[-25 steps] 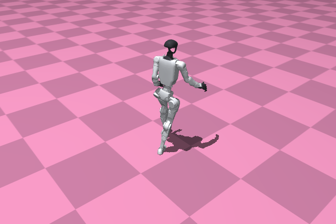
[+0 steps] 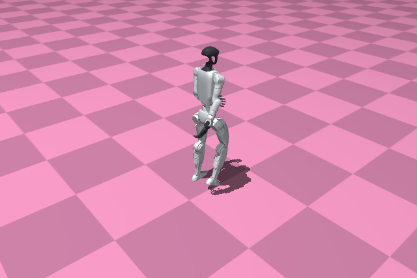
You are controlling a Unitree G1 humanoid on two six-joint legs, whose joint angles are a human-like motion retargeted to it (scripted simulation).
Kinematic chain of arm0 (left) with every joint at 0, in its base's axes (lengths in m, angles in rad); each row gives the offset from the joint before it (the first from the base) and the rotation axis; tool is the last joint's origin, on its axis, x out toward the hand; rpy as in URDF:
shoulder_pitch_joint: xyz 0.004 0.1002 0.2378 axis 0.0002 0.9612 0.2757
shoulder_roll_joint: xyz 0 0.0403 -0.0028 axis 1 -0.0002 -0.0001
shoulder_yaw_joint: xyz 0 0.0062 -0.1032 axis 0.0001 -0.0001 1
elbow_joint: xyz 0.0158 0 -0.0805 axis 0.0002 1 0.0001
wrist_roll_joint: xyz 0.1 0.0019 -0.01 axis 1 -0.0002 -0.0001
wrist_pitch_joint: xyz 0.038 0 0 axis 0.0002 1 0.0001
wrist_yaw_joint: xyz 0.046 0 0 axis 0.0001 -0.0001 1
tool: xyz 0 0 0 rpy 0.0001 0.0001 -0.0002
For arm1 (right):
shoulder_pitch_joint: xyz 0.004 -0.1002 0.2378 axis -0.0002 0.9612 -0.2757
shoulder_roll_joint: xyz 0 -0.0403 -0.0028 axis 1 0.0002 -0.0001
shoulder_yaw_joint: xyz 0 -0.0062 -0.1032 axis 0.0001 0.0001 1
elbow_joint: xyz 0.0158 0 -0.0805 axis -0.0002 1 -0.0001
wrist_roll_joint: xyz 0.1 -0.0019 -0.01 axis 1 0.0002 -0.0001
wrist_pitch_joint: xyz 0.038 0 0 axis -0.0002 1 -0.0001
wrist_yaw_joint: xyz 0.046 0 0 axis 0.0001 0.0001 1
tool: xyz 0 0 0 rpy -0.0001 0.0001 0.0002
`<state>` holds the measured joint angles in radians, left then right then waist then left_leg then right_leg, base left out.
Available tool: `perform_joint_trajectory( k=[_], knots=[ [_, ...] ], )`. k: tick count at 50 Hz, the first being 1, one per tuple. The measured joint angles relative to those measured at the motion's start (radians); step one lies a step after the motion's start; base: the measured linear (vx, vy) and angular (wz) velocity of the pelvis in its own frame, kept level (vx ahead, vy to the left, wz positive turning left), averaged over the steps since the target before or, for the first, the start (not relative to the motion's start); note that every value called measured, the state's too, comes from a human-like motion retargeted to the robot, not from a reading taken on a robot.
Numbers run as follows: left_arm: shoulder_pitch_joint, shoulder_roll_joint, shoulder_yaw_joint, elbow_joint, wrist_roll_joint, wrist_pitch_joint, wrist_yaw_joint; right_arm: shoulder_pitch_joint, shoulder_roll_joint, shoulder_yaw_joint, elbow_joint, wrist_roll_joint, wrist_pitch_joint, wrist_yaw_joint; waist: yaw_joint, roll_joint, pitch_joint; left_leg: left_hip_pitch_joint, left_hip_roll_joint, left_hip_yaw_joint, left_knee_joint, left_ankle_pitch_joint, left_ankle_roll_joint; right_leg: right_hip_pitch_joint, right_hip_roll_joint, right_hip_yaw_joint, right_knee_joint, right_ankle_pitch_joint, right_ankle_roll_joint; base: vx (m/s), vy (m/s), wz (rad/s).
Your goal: Walk run
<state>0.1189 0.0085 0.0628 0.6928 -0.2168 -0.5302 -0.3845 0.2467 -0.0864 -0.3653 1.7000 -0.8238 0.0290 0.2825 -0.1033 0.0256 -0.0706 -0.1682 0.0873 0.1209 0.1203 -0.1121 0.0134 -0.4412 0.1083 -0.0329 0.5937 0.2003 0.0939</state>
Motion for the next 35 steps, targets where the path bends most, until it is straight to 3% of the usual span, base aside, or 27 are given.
perform_joint_trajectory(
  k=[2,5,8,10,12,13,15,17,20,21,25,27,30,33,35],
  knots=[
    [-0.001,0.015,-0.015,-0.023,-0.008,0.002,-0.036,0.099,0.005,0.013,0.0,-0.035,-0.002,-0.007,-0.036,-0.002,0.009,0.075,-0.025,0.024,-0.034,-0.023,-0.007,-0.039,-0.076,0.002,-0.161,-0.025,-0.033,1.0,-0.3,-0.26],
    [-0.007,0.05,-0.021,-0.049,-0.008,-0.003,-0.072,0.212,0.011,-0.015,0.0,-0.059,0.018,-0.026,-0.078,-0.012,0.024,0.187,-0.044,0.083,-0.07,-0.062,-0.05,-0.078,-0.215,-0.12,-0.409,-0.068,-0.065,0.83,-0.34,-0.59],
    [-0.006,0.075,-0.013,-0.051,0.008,-0.013,-0.075,0.273,0.022,-0.104,0.0,-0.05,0.062,-0.023,-0.048,-0.006,0.001,0.249,-0.044,0.141,-0.077,-0.069,-0.113,-0.111,-0.177,-0.186,-0.648,-0.107,-0.085,0.9,-0.41,-1.47],
    [0.004,0.073,-0.007,-0.036,0.026,-0.017,-0.07,0.3,0.034,-0.156,0.0,0.013,0.086,-0.013,-0.059,0.011,-0.007,0.287,-0.027,0.154,-0.057,-0.023,-0.158,-0.099,-0.166,-0.286,-0.669,-0.101,-0.151,0.97,-0.45,-0.81],
    [0.022,0.053,-0.005,-0.014,0.039,-0.016,-0.061,0.304,0.045,-0.195,0.0,0.116,0.101,-0.005,-0.089,0.036,-0.029,0.301,-0.001,0.136,-0.014,0.083,-0.225,-0.093,-0.159,-0.329,-0.582,-0.096,-0.249,1.08,-0.51,0.2],
    [0.035,0.04,-0.008,-0.004,0.043,-0.016,-0.058,0.301,0.05,-0.219,0.0,0.166,0.104,-0.005,-0.114,0.041,-0.039,0.307,0.01,0.122,0.014,0.163,-0.263,-0.089,-0.182,-0.387,-0.552,-0.049,-0.249,1.05,-0.45,0.65],
    [0.061,0.003,-0.007,0.014,0.049,-0.019,-0.058,0.276,0.06,-0.274,0.0,0.249,0.079,-0.008,-0.164,0.038,-0.072,0.287,-0.008,0.111,0.096,0.401,-0.275,-0.092,-0.213,-0.292,-0.493,-0.028,-0.27,1.05,-0.41,0.6],
    [0.09,-0.031,-0.007,0.027,0.059,-0.021,-0.066,0.219,0.069,-0.325,0.0,0.321,0.022,0.006,-0.151,0.019,-0.084,0.213,-0.021,0.059,0.312,0.6,-0.275,-0.086,-0.228,-0.202,-0.4,-0.09,-0.287,1.1,-0.53,-0.7],
    [0.126,-0.051,-0.018,0.029,0.051,-0.023,-0.053,0.082,0.063,-0.34,0.0,0.412,-0.074,0.045,-0.084,0.034,-0.033,0.061,0.008,-0.04,0.816,0.636,-0.275,0.024,-0.096,-0.167,-0.356,-0.177,-0.345,0.96,-0.53,-1.95],
    [0.131,-0.058,-0.014,0.033,0.047,-0.021,-0.057,0.025,0.053,-0.325,-0.011,0.432,-0.097,0.042,-0.093,-0.011,-0.051,0.04,-0.056,-0.055,0.784,0.636,-0.275,0.057,-0.118,-0.131,-0.393,-0.176,-0.351,0.94,-0.7,-1.32],
    [0.15,-0.071,0.032,0.041,0.028,-0.013,-0.063,-0.187,0.026,-0.234,-0.176,0.395,-0.145,-0.071,-0.092,-0.073,-0.057,-0.11,-0.173,-0.116,0.803,0.484,-0.226,0.179,-0.086,0.006,-0.468,-0.188,-0.356,0.82,-0.48,-1.64],
    [0.164,-0.069,0.048,0.029,0.017,-0.017,-0.059,-0.276,0.008,-0.186,-0.29,0.318,-0.16,-0.146,-0.039,-0.103,-0.049,-0.2,-0.187,-0.078,0.739,0.387,-0.137,0.234,-0.072,0.112,-0.493,-0.187,-0.356,0.87,-0.22,-2.79],
    [0.178,-0.048,0.07,0.008,0.016,-0.019,-0.07,-0.403,-0.034,-0.121,-0.427,0.246,-0.184,-0.233,0.036,-0.122,-0.037,-0.297,-0.131,0.018,0.525,0.297,0.011,0.299,-0.048,0.208,-0.51,-0.192,-0.356,0.91,-0.14,-2.66],
    [0.177,-0.023,0.086,-0.003,0.029,-0.02,-0.073,-0.514,-0.08,-0.075,-0.513,0.232,-0.212,-0.293,0.123,-0.1,-0.014,-0.34,-0.107,0.022,0.238,0.273,0.081,0.39,-0.001,0.293,-0.525,-0.212,-0.356,1.0,-0.03,-2.35],
    [0.176,-0.013,0.086,-0.008,0.039,-0.023,-0.065,-0.564,-0.11,-0.06,-0.553,0.235,-0.224,-0.319,0.154,-0.085,-0.011,-0.364,-0.123,0.015,0.067,0.202,0.147,0.448,0.013,0.317,-0.528,-0.232,-0.356,1.06,0.09,-1.32]
  ],
)
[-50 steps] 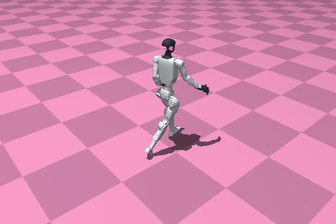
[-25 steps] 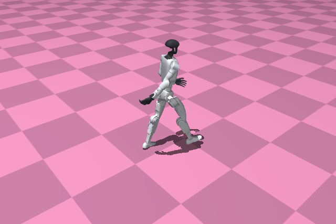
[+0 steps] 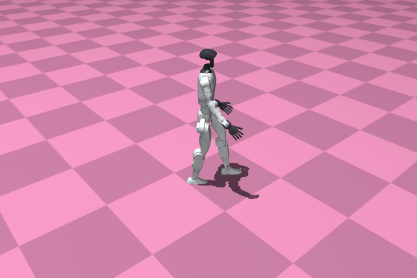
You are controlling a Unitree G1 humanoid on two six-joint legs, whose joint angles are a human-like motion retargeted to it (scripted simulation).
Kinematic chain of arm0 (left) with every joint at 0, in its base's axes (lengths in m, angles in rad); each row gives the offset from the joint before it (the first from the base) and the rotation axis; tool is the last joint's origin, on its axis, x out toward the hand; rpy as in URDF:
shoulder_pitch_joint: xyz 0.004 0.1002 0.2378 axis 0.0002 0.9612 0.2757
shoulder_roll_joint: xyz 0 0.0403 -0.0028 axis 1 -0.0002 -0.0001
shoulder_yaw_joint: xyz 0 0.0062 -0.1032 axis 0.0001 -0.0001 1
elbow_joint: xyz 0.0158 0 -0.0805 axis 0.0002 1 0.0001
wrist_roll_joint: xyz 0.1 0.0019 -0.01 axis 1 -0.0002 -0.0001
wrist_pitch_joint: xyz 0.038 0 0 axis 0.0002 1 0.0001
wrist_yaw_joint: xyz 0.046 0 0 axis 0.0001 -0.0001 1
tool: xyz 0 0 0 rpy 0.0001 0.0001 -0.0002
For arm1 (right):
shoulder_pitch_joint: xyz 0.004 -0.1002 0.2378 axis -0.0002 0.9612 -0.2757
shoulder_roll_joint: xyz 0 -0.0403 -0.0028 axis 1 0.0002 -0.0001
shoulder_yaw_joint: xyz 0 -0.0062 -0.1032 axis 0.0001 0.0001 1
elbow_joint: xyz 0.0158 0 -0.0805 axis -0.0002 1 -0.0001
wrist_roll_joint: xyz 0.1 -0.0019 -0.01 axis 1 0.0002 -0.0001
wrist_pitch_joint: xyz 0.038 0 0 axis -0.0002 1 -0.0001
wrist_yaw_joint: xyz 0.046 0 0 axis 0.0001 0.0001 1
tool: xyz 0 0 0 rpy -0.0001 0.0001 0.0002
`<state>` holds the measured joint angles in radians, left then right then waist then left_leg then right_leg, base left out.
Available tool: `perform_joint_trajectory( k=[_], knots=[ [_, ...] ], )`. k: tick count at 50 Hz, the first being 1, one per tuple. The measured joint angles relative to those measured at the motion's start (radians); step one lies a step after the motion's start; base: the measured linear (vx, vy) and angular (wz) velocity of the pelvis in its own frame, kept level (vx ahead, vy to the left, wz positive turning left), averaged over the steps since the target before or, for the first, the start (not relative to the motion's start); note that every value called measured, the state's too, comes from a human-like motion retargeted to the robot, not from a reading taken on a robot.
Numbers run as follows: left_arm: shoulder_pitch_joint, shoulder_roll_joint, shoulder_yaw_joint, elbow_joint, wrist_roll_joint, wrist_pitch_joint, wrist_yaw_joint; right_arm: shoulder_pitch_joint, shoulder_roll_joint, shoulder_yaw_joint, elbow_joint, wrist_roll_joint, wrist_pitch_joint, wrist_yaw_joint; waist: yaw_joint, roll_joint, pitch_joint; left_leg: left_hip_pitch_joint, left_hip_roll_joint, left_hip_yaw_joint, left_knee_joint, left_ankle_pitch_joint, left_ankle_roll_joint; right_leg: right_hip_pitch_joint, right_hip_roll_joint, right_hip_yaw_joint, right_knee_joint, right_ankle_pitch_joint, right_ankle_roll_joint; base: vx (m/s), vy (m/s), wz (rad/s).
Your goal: Walk run
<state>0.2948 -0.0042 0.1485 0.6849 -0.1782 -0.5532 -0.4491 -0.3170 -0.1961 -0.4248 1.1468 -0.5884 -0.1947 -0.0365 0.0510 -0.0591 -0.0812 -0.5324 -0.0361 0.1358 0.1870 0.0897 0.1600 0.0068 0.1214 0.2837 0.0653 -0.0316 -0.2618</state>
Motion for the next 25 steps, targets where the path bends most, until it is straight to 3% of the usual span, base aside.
perform_joint_trajectory(
  k=[2,3,5,7,8,10,12,13,14,15,17,19,22,25],
  knots=[
    [-0.006,0.004,-0.005,-0.005,0.012,0.0,0.007,-0.023,-0.023,-0.005,-0.029,0.009,-0.006,-0.014,0.006,0.0,0.001,-0.02,-0.041,-0.007,-0.135,-0.08,-0.021,0.058,0.0,-0.015,0.002,-0.009,0.0,1.16,0.02,-0.34],
    [-0.007,0.006,-0.009,-0.007,0.019,0.0,0.007,-0.022,-0.031,-0.014,-0.038,0.013,-0.009,-0.019,-0.002,0.001,0.001,-0.019,-0.056,0.0,-0.181,-0.129,-0.107,0.09,0.008,-0.043,0.007,-0.008,0.0,1.2,-0.11,0.4],
    [-0.013,0.011,-0.015,-0.01,0.036,0.0,0.001,-0.001,-0.036,-0.035,-0.043,0.031,-0.017,-0.035,-0.022,0.004,0.001,-0.003,-0.036,0.128,-0.183,-0.184,-0.221,0.147,0.052,-0.089,0.026,0.028,0.0,1.18,-0.28,0.75],
    [-0.023,0.014,-0.021,-0.006,0.061,-0.002,-0.005,0.043,-0.031,-0.056,-0.01,0.068,-0.017,-0.06,-0.002,-0.023,-0.033,-0.006,-0.022,0.161,-0.102,-0.149,-0.092,0.166,0.069,-0.146,0.042,0.137,0.027,1.3,-0.37,0.14],
    [-0.024,0.012,-0.023,-0.004,0.072,-0.003,-0.003,0.069,-0.027,-0.062,0.021,0.088,-0.012,-0.068,0.027,-0.036,-0.051,-0.008,-0.009,0.184,-0.064,-0.136,-0.081,0.173,0.057,-0.17,0.063,0.214,0.077,1.37,-0.17,-0.79],
    [-0.012,0.002,-0.033,-0.005,0.081,-0.005,0.005,0.127,-0.012,-0.076,0.105,0.111,0.009,-0.059,0.098,-0.07,-0.071,-0.011,-0.012,0.119,-0.004,-0.044,-0.083,0.181,0.02,-0.2,0.142,0.414,0.243,1.52,-0.02,-1.11],
    [-0.012,-0.004,-0.033,-0.002,0.059,0.004,0.007,0.182,0.013,-0.076,0.209,0.107,0.05,-0.017,0.083,-0.091,-0.067,-0.041,-0.084,-0.085,0.113,-0.095,-0.047,0.132,0.008,-0.229,0.336,0.551,0.432,1.4,-0.1,0.04],
    [-0.021,-0.006,-0.031,0.004,0.044,0.012,0.005,0.203,0.024,-0.059,0.266,0.106,0.075,0.006,0.061,-0.105,-0.05,-0.036,-0.123,-0.144,0.173,-0.147,-0.051,0.073,0.005,-0.258,0.521,0.554,0.499,1.23,-0.28,0.56],
    [-0.036,-0.006,-0.028,0.011,0.031,0.02,0.005,0.219,0.031,-0.051,0.326,0.092,0.094,0.032,0.048,-0.106,-0.041,-0.008,-0.098,-0.097,0.215,-0.19,-0.049,0.019,0.015,-0.284,0.672,0.555,0.521,1.09,-0.4,0.52],
    [-0.053,-0.005,-0.025,0.017,0.02,0.028,0.005,0.234,0.036,-0.047,0.388,0.071,0.11,0.06,0.039,-0.099,-0.036,0.031,-0.043,0.002,0.247,-0.227,-0.043,-0.032,0.03,-0.307,0.807,0.555,0.522,1.1,-0.18,0.36],
    [-0.082,-0.006,-0.029,0.021,0.019,0.029,0.021,0.284,0.057,-0.048,0.468,0.005,0.136,0.126,0.02,0.01,-0.059,0.133,0.039,-0.017,0.166,-0.245,-0.026,-0.108,0.171,-0.241,0.75,0.526,0.493,1.17,0.13,0.17],
    [-0.101,-0.018,-0.037,0.021,0.018,0.024,0.035,0.352,0.079,-0.035,0.514,-0.049,0.168,0.168,0.016,0.048,-0.046,0.199,0.018,-0.073,0.138,-0.27,-0.032,-0.204,0.147,-0.25,0.787,0.4,0.406,1.09,0.05,0.09],
    [-0.118,-0.015,-0.076,0.0,0.001,0.016,0.043,0.473,0.135,-0.038,0.551,-0.098,0.166,0.183,-0.058,0.099,-0.027,0.321,0.036,-0.087,0.037,-0.253,-0.049,-0.332,0.055,-0.284,0.717,0.264,0.364,0.95,0.0,1.34],
    [-0.128,-0.004,-0.108,-0.04,-0.011,0.011,0.03,0.605,0.19,-0.017,0.553,-0.119,0.121,0.234,-0.142,0.131,-0.014,0.434,0.004,-0.141,-0.051,-0.262,-0.037,-0.423,-0.077,-0.315,0.503,0.175,0.353,0.97,-0.12,1.48]
  ],
)
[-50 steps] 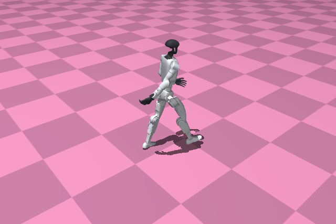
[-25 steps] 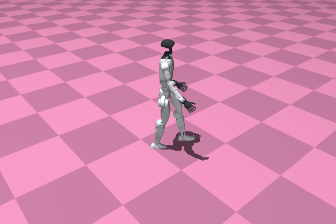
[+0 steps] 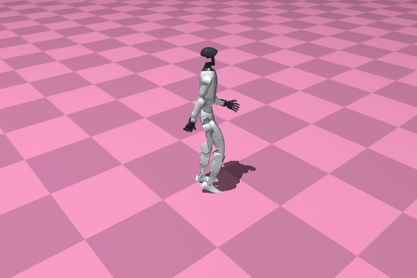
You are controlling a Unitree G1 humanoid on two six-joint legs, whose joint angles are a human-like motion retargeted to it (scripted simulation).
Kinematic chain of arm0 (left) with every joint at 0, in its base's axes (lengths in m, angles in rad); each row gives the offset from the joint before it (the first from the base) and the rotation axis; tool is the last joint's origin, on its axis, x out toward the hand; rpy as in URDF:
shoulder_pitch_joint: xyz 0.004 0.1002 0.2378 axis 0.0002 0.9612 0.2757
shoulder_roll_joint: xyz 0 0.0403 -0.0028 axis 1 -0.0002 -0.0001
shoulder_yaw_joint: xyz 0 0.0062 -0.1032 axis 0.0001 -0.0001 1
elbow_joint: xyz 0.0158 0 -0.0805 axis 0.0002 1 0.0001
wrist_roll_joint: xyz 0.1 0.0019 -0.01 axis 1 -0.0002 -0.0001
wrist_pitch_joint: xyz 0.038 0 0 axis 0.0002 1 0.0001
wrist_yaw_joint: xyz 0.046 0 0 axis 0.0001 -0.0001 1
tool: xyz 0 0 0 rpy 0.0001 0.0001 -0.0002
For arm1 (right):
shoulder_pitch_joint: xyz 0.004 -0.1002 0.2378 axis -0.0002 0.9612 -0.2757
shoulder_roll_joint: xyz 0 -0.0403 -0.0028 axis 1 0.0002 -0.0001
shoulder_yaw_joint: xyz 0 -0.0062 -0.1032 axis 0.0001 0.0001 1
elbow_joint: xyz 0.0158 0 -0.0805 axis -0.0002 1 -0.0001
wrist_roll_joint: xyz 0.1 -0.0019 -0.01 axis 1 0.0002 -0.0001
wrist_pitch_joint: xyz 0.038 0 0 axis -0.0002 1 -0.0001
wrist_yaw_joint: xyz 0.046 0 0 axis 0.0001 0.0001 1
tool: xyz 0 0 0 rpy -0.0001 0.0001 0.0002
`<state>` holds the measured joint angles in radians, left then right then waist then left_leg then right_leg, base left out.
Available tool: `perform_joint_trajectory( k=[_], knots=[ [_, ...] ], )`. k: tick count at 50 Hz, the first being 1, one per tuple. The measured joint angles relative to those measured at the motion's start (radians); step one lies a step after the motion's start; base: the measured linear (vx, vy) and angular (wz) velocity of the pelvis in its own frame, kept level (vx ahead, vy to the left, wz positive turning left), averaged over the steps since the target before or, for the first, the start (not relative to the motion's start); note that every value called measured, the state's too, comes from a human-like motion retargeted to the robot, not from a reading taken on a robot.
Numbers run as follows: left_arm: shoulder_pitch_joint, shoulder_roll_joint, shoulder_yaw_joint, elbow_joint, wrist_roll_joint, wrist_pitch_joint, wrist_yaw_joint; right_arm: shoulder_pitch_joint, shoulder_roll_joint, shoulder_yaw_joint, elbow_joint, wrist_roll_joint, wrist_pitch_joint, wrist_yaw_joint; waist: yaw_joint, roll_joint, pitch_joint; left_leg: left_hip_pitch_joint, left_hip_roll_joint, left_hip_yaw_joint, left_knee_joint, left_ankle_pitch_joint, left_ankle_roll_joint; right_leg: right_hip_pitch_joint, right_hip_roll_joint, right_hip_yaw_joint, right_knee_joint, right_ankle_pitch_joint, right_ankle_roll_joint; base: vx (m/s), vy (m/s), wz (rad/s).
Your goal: Walk run
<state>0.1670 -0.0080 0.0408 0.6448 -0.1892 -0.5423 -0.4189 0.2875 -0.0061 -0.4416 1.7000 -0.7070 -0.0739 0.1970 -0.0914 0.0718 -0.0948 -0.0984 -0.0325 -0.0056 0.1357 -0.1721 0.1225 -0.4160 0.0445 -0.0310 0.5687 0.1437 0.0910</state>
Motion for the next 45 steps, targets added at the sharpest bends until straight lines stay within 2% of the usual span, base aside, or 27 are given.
perform_joint_trajectory(
  k=[2,5,7,8,10,12,13,15,17,18,20,22,23,25,27,30,32,35,37,38,40,42,43,45],
  knots=[
    [-0.006,0.012,-0.014,-0.027,-0.003,-0.002,-0.014,0.079,0.036,0.012,0.0,-0.015,-0.008,0.042,-0.038,-0.007,0.01,0.068,-0.028,-0.019,-0.029,-0.022,-0.001,-0.03,-0.083,0.005,-0.189,-0.017,-0.015,1.07,-0.28,1.17],
    [-0.023,0.042,-0.028,-0.054,-0.013,-0.002,-0.037,0.171,0.081,0.011,0.0,-0.062,0.007,0.104,-0.092,-0.021,0.03,0.163,-0.042,-0.057,-0.044,-0.06,-0.016,-0.076,-0.181,0.0,-0.439,-0.066,-0.081,0.95,-0.35,1.09],
    [-0.038,0.057,-0.023,-0.048,-0.017,-0.002,-0.053,0.205,0.098,0.009,0.0,-0.096,0.026,0.142,-0.084,-0.016,0.029,0.203,-0.019,-0.049,-0.04,-0.075,-0.041,-0.075,-0.164,0.145,-0.607,-0.102,-0.045,0.97,-0.43,0.3],
    [-0.041,0.059,-0.021,-0.038,-0.016,-0.003,-0.058,0.216,0.102,0.009,0.0,-0.104,0.034,0.161,-0.071,-0.018,0.025,0.223,-0.012,-0.036,-0.033,-0.075,-0.057,-0.079,-0.173,0.16,-0.643,-0.122,0.001,1.03,-0.49,0.15],
    [-0.034,0.056,-0.011,-0.013,-0.009,-0.001,-0.064,0.224,0.101,0.014,0.0,-0.102,0.051,0.2,-0.071,-0.036,0.021,0.266,-0.018,-0.047,0.005,-0.047,-0.094,-0.08,-0.183,0.184,-0.567,-0.14,0.061,1.04,-0.52,0.51],
    [-0.002,0.042,0.003,0.007,-0.001,-0.007,-0.056,0.197,0.085,0.015,0.0,-0.091,0.074,0.219,-0.089,-0.051,0.002,0.279,-0.013,-0.059,0.068,0.075,-0.146,-0.085,-0.218,0.052,-0.462,-0.09,0.088,1.17,-0.62,0.89],
    [0.018,0.031,0.013,0.017,0.0,-0.01,-0.052,0.175,0.073,0.009,0.0,-0.087,0.084,0.211,-0.104,-0.054,-0.006,0.274,0.001,-0.053,0.119,0.175,-0.168,-0.075,-0.216,0.051,-0.435,-0.032,0.078,1.05,-0.56,0.73],
    [0.06,-0.002,0.045,0.043,0.006,-0.008,-0.052,0.115,0.042,-0.004,0.0,-0.064,0.086,0.159,-0.09,-0.046,-0.019,0.225,0.024,-0.023,0.27,0.428,-0.227,-0.047,-0.156,0.169,-0.372,-0.076,-0.009,0.99,-0.49,0.34],
    [0.087,-0.039,0.049,0.072,0.001,-0.003,-0.028,0.021,-0.008,-0.011,0.0,-0.006,0.083,0.086,-0.107,-0.021,-0.003,0.116,0.069,-0.021,0.529,0.578,-0.294,-0.005,-0.143,0.111,-0.324,-0.124,-0.074,1.09,-0.48,0.81],
    [0.093,-0.05,0.05,0.084,-0.007,0.001,-0.012,-0.036,-0.037,-0.013,0.0,0.027,0.086,0.053,-0.111,-0.019,0.002,0.056,0.1,0.005,0.647,0.647,-0.289,0.03,-0.143,0.088,-0.327,-0.142,-0.09,0.96,-0.48,1.08],
    [0.097,-0.06,0.056,0.109,-0.018,0.011,0.0,-0.147,-0.095,-0.036,-0.015,0.084,0.095,0.004,-0.125,-0.028,0.006,-0.05,0.179,0.089,0.797,0.583,-0.186,0.092,-0.158,0.019,-0.343,-0.164,-0.112,0.77,-0.43,1.17],
    [0.102,-0.073,0.078,0.126,-0.016,0.018,-0.01,-0.24,-0.147,-0.081,-0.074,0.116,0.094,-0.034,-0.106,-0.039,0.005,-0.13,0.17,0.134,0.842,0.431,-0.134,0.146,-0.144,-0.005,-0.379,-0.162,-0.132,0.81,-0.37,0.53],
    [0.106,-0.078,0.088,0.13,-0.015,0.02,-0.014,-0.284,-0.173,-0.108,-0.108,0.125,0.09,-0.052,-0.084,-0.047,0.007,-0.17,0.145,0.151,0.844,0.376,-0.118,0.174,-0.135,-0.004,-0.401,-0.155,-0.14,0.69,-0.28,-0.24],
    [0.128,-0.081,0.1,0.123,-0.011,0.017,-0.019,-0.364,-0.224,-0.141,-0.173,0.146,0.068,-0.082,-0.012,-0.082,0.014,-0.252,0.03,0.158,0.796,0.26,-0.114,0.231,-0.139,0.0,-0.45,-0.132,-0.149,0.7,-0.24,-0.87],
    [0.139,-0.071,0.103,0.108,-0.002,0.011,-0.023,-0.441,-0.285,-0.155,-0.225,0.184,0.038,-0.101,0.065,-0.108,0.024,-0.32,-0.017,0.191,0.674,0.172,-0.113,0.284,-0.131,-0.011,-0.485,-0.124,-0.16,0.84,-0.26,-0.84],
    [0.132,-0.048,0.102,0.093,0.019,0.01,-0.033,-0.54,-0.398,-0.145,-0.282,0.266,0.006,-0.116,0.133,-0.093,0.035,-0.378,-0.004,0.249,0.399,0.128,-0.047,0.357,-0.079,-0.07,-0.522,-0.147,-0.173,0.75,-0.25,0.16],
    [0.123,-0.037,0.103,0.087,0.033,0.009,-0.03,-0.584,-0.468,-0.127,-0.317,0.306,-0.002,-0.126,0.15,-0.072,0.035,-0.373,0.018,0.347,0.192,0.103,-0.008,0.405,-0.03,-0.12,-0.53,-0.186,-0.185,0.79,-0.26,0.78],
    [0.112,-0.04,0.107,0.082,0.041,0.011,-0.012,-0.622,-0.537,-0.127,-0.371,0.311,-0.002,-0.151,0.137,-0.066,0.031,-0.353,-0.076,0.357,-0.049,0.027,-0.007,0.472,0.018,-0.177,-0.529,-0.236,-0.18,0.88,-0.26,1.21],
    [0.11,-0.054,0.121,0.092,0.033,0.019,-0.001,-0.623,-0.547,-0.135,-0.408,0.294,-0.002,-0.18,0.132,-0.078,0.023,-0.323,-0.083,0.451,-0.106,0.07,0.042,0.505,0.031,-0.204,-0.498,-0.227,-0.153,1.04,-0.22,0.87],
    [0.11,-0.063,0.13,0.1,0.028,0.024,0.002,-0.618,-0.541,-0.141,-0.426,0.289,-0.002,-0.199,0.146,-0.085,0.02,-0.31,-0.08,0.473,-0.097,0.111,0.095,0.517,0.034,-0.202,-0.471,-0.201,-0.128,1.08,-0.26,0.09],
    [0.114,-0.077,0.155,0.112,0.017,0.031,0.006,-0.603,-0.508,-0.147,-0.456,0.293,-0.013,-0.243,0.186,-0.113,0.012,-0.286,-0.028,0.534,-0.031,0.169,0.139,0.535,0.035,-0.19,-0.405,-0.092,-0.063,1.04,-0.43,-0.56],
    [0.116,-0.086,0.183,0.122,0.004,0.035,0.008,-0.585,-0.453,-0.147,-0.462,0.3,-0.059,-0.286,0.221,-0.137,0.005,-0.309,-0.018,0.366,0.034,0.088,0.139,0.512,0.052,-0.187,-0.285,0.117,-0.002,1.18,-0.44,-0.56],
    [0.114,-0.089,0.193,0.129,-0.003,0.039,0.007,-0.573,-0.423,-0.151,-0.456,0.298,-0.091,-0.301,0.215,-0.125,0.004,-0.327,-0.018,0.262,0.08,0.059,0.139,0.48,0.072,-0.169,-0.198,0.215,0.037,0.94,-0.03,0.3],
    [0.087,-0.094,0.214,0.145,-0.016,0.051,0.01,-0.55,-0.36,-0.152,-0.432,0.292,-0.151,-0.314,0.199,-0.091,0.017,-0.325,0.019,0.255,0.165,0.015,0.139,0.393,0.13,-0.077,0.017,0.322,0.117,0.67,0.16,0.91]
  ],
)
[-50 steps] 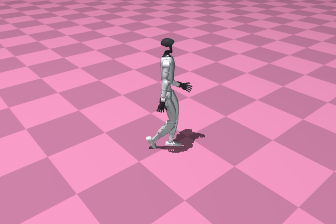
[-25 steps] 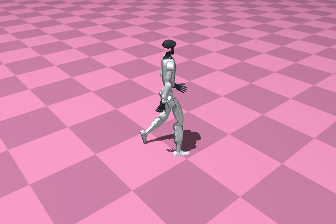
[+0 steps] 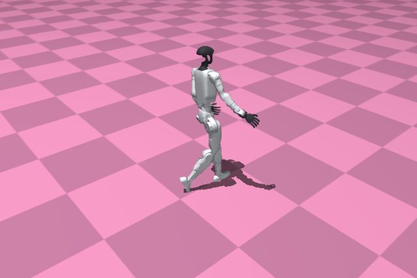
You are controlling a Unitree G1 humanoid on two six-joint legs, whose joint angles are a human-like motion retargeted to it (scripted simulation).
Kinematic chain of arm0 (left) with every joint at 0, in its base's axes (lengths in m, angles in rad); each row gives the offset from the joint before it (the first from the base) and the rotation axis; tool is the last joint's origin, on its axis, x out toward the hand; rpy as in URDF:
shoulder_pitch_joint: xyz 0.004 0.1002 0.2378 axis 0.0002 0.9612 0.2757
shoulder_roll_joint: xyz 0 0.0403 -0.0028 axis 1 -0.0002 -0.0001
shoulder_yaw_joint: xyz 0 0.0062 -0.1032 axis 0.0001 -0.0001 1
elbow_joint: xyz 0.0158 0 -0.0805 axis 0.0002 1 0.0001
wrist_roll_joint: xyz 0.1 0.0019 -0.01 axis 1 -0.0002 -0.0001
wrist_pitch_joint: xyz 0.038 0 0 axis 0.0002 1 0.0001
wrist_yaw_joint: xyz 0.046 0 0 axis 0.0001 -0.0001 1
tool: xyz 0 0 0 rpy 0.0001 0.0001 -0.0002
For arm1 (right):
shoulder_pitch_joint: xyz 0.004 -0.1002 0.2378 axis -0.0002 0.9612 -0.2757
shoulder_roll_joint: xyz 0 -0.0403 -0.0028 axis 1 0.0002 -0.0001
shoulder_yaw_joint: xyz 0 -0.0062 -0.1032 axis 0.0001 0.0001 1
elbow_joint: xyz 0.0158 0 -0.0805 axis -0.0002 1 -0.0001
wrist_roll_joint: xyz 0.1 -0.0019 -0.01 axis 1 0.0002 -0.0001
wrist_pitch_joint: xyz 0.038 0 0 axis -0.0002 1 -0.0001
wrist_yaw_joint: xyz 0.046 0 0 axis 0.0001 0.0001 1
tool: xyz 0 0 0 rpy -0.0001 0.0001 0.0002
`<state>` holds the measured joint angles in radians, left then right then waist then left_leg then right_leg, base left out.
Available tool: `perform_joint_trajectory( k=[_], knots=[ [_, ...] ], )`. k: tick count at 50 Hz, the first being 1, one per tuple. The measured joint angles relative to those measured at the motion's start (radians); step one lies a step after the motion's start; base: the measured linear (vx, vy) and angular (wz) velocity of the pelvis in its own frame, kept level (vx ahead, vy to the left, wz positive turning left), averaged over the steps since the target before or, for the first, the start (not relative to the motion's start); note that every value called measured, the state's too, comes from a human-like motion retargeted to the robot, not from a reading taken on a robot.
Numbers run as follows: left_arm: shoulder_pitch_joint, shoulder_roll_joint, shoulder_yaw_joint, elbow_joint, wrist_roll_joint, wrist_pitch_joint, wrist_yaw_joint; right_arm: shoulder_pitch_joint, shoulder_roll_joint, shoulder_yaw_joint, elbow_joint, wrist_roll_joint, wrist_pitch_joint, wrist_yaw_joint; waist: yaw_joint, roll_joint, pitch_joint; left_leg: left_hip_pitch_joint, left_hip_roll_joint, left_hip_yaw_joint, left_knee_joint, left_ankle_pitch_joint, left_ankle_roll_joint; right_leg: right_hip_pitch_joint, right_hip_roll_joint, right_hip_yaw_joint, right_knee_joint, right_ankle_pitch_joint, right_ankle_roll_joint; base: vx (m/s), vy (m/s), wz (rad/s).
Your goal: Walk run
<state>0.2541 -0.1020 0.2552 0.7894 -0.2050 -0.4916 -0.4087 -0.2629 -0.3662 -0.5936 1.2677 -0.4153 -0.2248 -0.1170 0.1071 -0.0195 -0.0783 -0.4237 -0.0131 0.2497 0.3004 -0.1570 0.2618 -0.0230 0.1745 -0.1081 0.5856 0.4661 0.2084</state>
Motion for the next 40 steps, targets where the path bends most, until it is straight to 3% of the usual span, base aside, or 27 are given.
perform_joint_trajectory(
  k=[2,5,9,12,18,19,20,22,23,25,26,27,28,30,32,35,40],
  knots=[
    [-0.035,0.0,-0.01,0.01,0.002,0.003,0.014,0.046,0.047,-0.018,0.049,-0.022,-0.037,0.041,-0.005,0.052,0.0,0.067,0.024,0.014,-0.01,-0.022,0.0,-0.08,0.063,0.081,0.154,-0.029,0.033,0.76,0.14,1.43],
    [-0.071,-0.004,-0.063,0.005,-0.004,0.001,0.041,0.166,0.106,-0.023,0.136,-0.04,-0.019,0.148,0.001,0.097,-0.001,0.154,-0.014,-0.078,-0.064,-0.017,0.0,-0.17,0.046,0.116,0.227,-0.191,-0.015,0.72,0.16,1.88],
    [-0.115,0.006,-0.142,-0.051,-0.015,-0.009,0.035,0.344,0.211,0.009,0.252,-0.05,0.015,0.22,-0.082,0.134,-0.011,0.222,-0.067,-0.25,-0.104,0.004,0.0,-0.276,-0.088,0.109,0.12,-0.349,-0.114,0.69,0.04,3.06],
    [-0.159,0.024,-0.179,-0.105,-0.005,-0.014,0.017,0.446,0.312,0.036,0.334,-0.052,0.021,0.249,-0.138,0.13,-0.009,0.257,-0.112,-0.376,-0.107,-0.004,0.0,-0.319,-0.178,0.118,-0.092,-0.373,-0.143,0.59,-0.19,3.04],
    [-0.221,0.025,-0.211,-0.172,-0.005,-0.016,0.007,0.531,0.46,0.121,0.432,-0.033,0.006,0.437,-0.153,0.059,0.057,0.372,-0.222,-0.516,-0.079,-0.021,0.0,-0.334,-0.207,0.517,-0.506,-0.456,-0.123,0.64,-0.28,2.05],
    [-0.213,0.02,-0.213,-0.181,-0.01,-0.016,0.012,0.538,0.466,0.132,0.432,-0.056,0.002,0.487,-0.154,0.056,0.071,0.398,-0.229,-0.522,-0.071,-0.018,0.0,-0.325,-0.209,0.553,-0.551,-0.481,-0.06,0.63,-0.16,1.15],
    [-0.203,0.014,-0.213,-0.189,-0.016,-0.016,0.017,0.545,0.467,0.141,0.432,-0.083,-0.002,0.537,-0.159,0.053,0.084,0.425,-0.237,-0.53,-0.061,-0.015,0.0,-0.314,-0.217,0.572,-0.591,-0.507,0.033,0.65,-0.19,1.2],
    [-0.174,0.006,-0.206,-0.192,-0.025,-0.014,0.021,0.548,0.443,0.157,0.432,-0.124,0.017,0.597,-0.169,0.056,0.105,0.488,-0.231,-0.557,-0.022,-0.01,-0.027,-0.286,-0.22,0.413,-0.578,-0.452,0.05,0.78,-0.19,1.08],
    [-0.16,-0.002,-0.2,-0.193,-0.027,-0.015,0.02,0.543,0.42,0.161,0.432,-0.136,0.036,0.596,-0.174,0.046,0.096,0.49,-0.26,-0.557,-0.02,0.03,-0.038,-0.279,-0.237,0.438,-0.563,-0.404,0.038,0.76,-0.06,1.02],
    [-0.123,-0.007,-0.178,-0.189,-0.02,-0.02,0.012,0.53,0.375,0.15,0.432,-0.161,0.099,0.529,-0.2,0.048,0.065,0.477,-0.273,-0.559,0.044,0.122,-0.102,-0.287,-0.248,0.342,-0.513,-0.387,-0.024,0.7,-0.1,1.14],
    [-0.109,-0.009,-0.169,-0.178,-0.007,-0.024,0.005,0.519,0.354,0.138,0.432,-0.156,0.131,0.474,-0.208,0.068,0.058,0.451,-0.273,-0.554,0.111,0.212,-0.156,-0.275,-0.221,0.405,-0.492,-0.427,-0.055,0.79,-0.22,1.4],
    [-0.099,-0.014,-0.163,-0.163,0.007,-0.028,0.002,0.505,0.33,0.125,0.432,-0.143,0.157,0.428,-0.218,0.09,0.05,0.417,-0.267,-0.552,0.187,0.3,-0.23,-0.267,-0.201,0.438,-0.472,-0.459,-0.083,0.81,-0.19,1.79],
    [-0.094,-0.024,-0.165,-0.143,0.026,-0.028,0.006,0.486,0.301,0.109,0.432,-0.114,0.167,0.4,-0.23,0.119,0.044,0.366,-0.253,-0.555,0.28,0.383,-0.345,-0.264,-0.197,0.41,-0.456,-0.476,-0.103,0.71,-0.11,2.07],
    [-0.077,-0.033,-0.175,-0.126,0.061,-0.036,0.046,0.449,0.244,0.11,0.432,-0.054,0.149,0.391,-0.256,0.121,0.024,0.263,-0.149,-0.371,0.423,0.493,-0.52,-0.237,-0.221,0.335,-0.455,-0.498,-0.143,0.56,-0.05,2.16],
    [-0.069,-0.034,-0.173,-0.128,0.084,-0.048,0.053,0.398,0.192,0.096,0.419,-0.017,0.139,0.391,-0.27,0.084,0.011,0.198,-0.091,-0.151,0.506,0.562,-0.522,-0.216,-0.305,0.225,-0.458,-0.51,-0.144,0.4,-0.04,1.76],
    [-0.056,-0.028,-0.165,-0.133,0.103,-0.052,0.023,0.325,0.14,0.075,0.372,-0.004,0.123,0.356,-0.202,0.055,0.009,0.089,-0.01,-0.025,0.629,0.433,-0.461,-0.151,-0.293,0.189,-0.493,-0.519,-0.176,0.51,-0.23,0.78],
    [-0.067,-0.019,-0.164,-0.141,0.113,-0.043,0.0,0.224,0.069,0.065,0.22,-0.026,0.125,0.298,-0.084,0.018,0.008,-0.136,0.025,-0.011,0.575,0.268,-0.32,-0.075,-0.298,0.111,-0.521,-0.565,-0.186,0.46,-0.13,0.77]
  ],
)
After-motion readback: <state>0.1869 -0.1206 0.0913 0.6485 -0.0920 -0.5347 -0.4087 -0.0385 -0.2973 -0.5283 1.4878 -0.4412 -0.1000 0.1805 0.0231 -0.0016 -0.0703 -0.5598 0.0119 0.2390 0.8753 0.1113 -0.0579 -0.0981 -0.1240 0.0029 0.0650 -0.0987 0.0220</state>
